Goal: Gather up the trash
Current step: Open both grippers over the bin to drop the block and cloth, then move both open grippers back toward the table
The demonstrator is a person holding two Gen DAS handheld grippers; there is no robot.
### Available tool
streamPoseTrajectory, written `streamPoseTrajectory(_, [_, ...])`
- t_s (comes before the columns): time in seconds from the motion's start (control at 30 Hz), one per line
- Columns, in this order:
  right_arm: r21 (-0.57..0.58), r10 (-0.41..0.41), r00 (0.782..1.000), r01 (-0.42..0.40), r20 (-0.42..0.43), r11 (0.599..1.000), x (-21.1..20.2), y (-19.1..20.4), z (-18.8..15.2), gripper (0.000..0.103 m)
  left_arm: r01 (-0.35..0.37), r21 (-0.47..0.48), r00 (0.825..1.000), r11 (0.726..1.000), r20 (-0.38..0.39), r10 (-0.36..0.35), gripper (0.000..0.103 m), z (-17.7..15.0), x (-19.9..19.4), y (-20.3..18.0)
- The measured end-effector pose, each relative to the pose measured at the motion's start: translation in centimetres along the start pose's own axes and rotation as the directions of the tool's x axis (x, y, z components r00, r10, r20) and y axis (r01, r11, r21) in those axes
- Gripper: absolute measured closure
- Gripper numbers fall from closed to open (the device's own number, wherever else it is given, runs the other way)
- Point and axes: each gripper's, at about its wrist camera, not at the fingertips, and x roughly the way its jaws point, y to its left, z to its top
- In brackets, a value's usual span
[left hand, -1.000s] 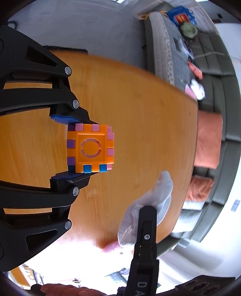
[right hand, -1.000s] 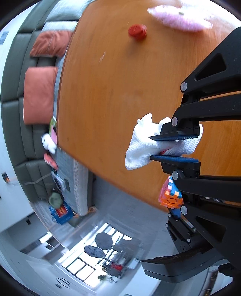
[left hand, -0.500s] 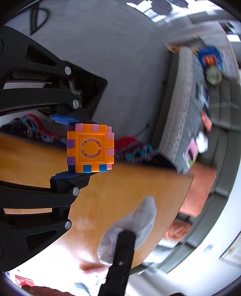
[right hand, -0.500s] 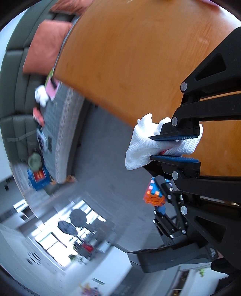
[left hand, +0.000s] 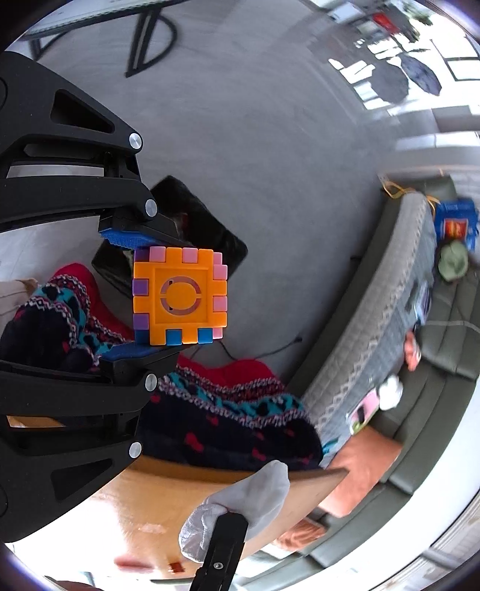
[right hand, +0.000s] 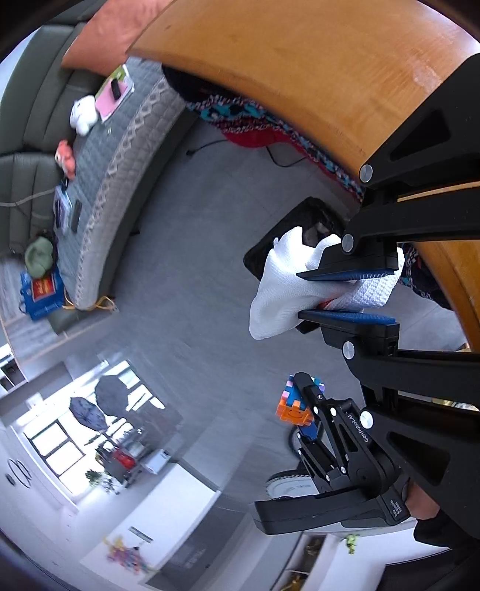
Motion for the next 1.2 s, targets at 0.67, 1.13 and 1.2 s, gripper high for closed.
streamPoseTrajectory(0.67, [-0.039, -0.063, 0.998, 0.063, 0.003, 0.997, 5.2, 3.2, 5.3, 0.012, -0.177, -0.134, 0.984, 0.975, -0.019, 0.176, 0.006, 4.0, 1.4, 5.6])
streamPoseTrajectory(1.13, [-0.005, -0.051, 0.998, 0.051, 0.031, 0.999, 3.2, 1.7, 4.5, 0.012, -0.186, -0.11, 0.982, 0.976, -0.033, 0.184, 0.006, 3.8, 1.5, 3.6])
streamPoseTrajectory(1.2, [0.006, -0.048, 0.998, 0.047, 0.04, 0.999, 2.5, 1.4, 4.2, 0.012, -0.185, -0.099, 0.983, 0.978, -0.031, 0.183, 0.006, 3.7, 1.3, 3.1])
